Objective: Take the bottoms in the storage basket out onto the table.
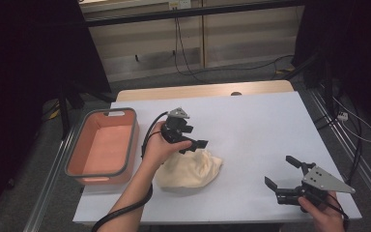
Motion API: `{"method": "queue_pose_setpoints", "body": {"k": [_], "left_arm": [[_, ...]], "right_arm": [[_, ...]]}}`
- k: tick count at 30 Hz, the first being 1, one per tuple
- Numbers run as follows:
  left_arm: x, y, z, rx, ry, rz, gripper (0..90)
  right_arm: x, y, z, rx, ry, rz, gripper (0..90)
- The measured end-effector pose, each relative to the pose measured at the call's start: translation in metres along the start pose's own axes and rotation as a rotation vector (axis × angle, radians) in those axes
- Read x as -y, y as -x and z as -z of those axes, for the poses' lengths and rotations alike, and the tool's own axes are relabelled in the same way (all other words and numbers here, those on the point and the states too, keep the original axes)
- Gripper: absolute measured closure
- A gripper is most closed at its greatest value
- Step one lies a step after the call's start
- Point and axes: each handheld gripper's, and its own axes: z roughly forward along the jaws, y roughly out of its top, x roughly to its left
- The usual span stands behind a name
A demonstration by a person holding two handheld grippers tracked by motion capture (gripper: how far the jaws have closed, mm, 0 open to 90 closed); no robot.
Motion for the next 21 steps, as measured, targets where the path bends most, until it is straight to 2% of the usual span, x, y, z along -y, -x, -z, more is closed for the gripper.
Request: {"method": "queue_pose_setpoints", "body": {"k": [8, 17, 21], "left_arm": [[0.008, 0.004, 0.016, -0.017, 0.027, -0.014, 11.8], [0.019, 0.011, 0.033, -0.045, 0.012, -0.048, 11.6], [0.024, 0.013, 0.038, -0.048, 0.021, -0.050, 11.4]], "right_arm": [[0.000, 0.000, 0.001, -0.001, -0.001, 0.002, 2.4], [-0.002, -0.002, -0.002, -0.012, 0.005, 0.003, 2.4], [-0.002, -0.001, -0.002, -0.008, 0.005, 0.001, 2.4]]}}
